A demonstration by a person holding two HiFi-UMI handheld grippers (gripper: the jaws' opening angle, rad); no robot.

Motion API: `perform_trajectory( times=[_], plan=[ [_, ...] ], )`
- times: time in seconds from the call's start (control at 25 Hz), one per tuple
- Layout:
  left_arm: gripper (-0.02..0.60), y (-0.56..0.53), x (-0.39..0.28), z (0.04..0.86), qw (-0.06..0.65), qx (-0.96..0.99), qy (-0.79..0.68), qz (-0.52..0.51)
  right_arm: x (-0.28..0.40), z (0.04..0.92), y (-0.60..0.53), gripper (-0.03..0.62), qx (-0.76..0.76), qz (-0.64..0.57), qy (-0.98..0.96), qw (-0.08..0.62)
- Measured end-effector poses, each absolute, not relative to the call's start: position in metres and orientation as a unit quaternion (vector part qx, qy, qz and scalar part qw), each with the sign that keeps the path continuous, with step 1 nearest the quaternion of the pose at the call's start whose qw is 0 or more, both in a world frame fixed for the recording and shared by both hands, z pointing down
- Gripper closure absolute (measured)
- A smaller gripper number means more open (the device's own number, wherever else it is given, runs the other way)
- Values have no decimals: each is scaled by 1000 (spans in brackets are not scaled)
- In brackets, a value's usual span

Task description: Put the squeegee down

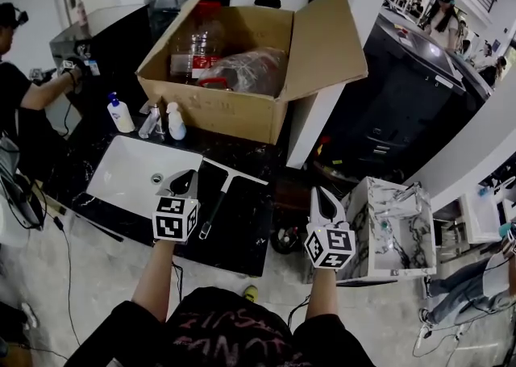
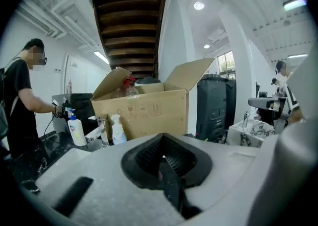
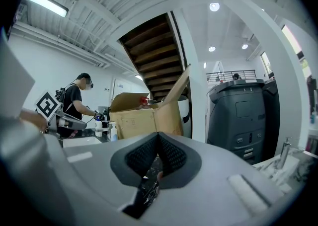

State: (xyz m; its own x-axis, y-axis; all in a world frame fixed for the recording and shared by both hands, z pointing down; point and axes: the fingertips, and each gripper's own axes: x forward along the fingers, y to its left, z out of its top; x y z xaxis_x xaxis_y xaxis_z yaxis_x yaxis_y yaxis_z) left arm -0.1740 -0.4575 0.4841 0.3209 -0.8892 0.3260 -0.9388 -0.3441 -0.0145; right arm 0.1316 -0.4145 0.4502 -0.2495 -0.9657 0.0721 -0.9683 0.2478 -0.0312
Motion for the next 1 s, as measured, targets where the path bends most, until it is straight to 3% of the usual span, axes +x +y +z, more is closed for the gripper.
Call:
perform_trajectory(
  times=[0.4,1.0],
  plan=[
    [580,-457,-182,428,57,817,-565,98,127,447,-415,583,609,29,-792,27],
    [578,-454,-187,408,42,821,-564,79,125,436,-419,583,609,13,-793,28]
  ],
)
